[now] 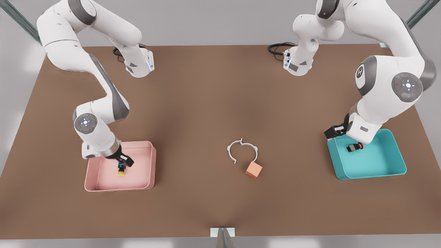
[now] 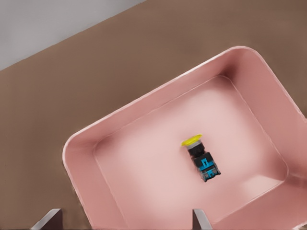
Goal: Place the red button in the blue storage box with the left arm, and place the yellow button in the pink storage box with the right arm
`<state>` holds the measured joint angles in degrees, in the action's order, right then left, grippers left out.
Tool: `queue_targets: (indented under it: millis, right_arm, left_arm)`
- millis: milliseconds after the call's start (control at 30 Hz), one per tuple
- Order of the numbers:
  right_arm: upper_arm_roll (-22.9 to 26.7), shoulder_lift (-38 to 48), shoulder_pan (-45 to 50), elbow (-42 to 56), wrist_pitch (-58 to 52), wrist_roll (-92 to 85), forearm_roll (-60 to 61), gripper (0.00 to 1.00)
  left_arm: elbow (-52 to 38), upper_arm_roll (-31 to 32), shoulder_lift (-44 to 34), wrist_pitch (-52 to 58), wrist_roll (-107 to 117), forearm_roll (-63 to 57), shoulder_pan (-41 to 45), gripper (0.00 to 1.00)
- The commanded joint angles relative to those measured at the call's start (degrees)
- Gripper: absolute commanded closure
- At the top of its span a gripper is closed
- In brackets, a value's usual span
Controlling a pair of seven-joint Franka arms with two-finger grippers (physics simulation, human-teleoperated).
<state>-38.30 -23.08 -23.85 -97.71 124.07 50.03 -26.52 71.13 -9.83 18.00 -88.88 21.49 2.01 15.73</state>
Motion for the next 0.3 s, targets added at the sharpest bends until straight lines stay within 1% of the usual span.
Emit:
queue_targets:
  millis: [0, 33, 67, 100, 133, 167, 233, 267]
  right_arm:
    - [29.3, 10.9, 23.2, 1.2, -8.3, -38.7, 20.8, 0.0]
    - [47.9, 13.3, 36.5, 4.0, -17.5, -46.0, 26.9, 0.0]
    - [47.3, 12.5, 34.0, 11.7, -26.3, -46.3, 26.8, 0.0]
    - [44.1, 8.4, 29.9, 23.2, -37.5, -46.5, 26.7, 0.0]
    - [39.5, 8.0, 27.1, 23.7, -38.3, -46.7, 25.2, 0.0]
    - [38.9, 7.9, 27.1, 23.5, -37.5, -46.7, 25.2, 0.0]
    - [38.9, 7.8, 27.2, 23.7, -36.2, -47.3, 25.7, 0.0]
    - [39.5, 7.3, 27.2, 24.1, -36.2, -50.4, 25.4, 0.0]
  left_arm:
    - [0.0, 0.1, -0.1, 0.0, 0.8, 0.0, 0.0, 0.0]
    - [0.0, 0.1, -0.1, 0.0, 0.8, 0.0, 0.0, 0.0]
    - [0.0, 0.1, -0.1, 0.0, 0.8, -0.1, 0.0, 0.0]
    - [-0.1, 0.1, -0.1, 0.0, 0.8, -0.1, 0.0, 0.0]
    - [-0.1, 0.1, -0.1, 0.0, 0.8, -0.1, 0.0, 0.0]
    - [-0.1, 0.1, -0.1, 0.0, 0.8, -0.1, 0.1, 0.0]
    - [0.0, 0.1, -0.2, 0.0, 0.8, 0.0, 0.1, 0.0]
    - [-0.1, 0.2, -0.2, 0.0, 0.8, -0.1, 0.1, 0.0]
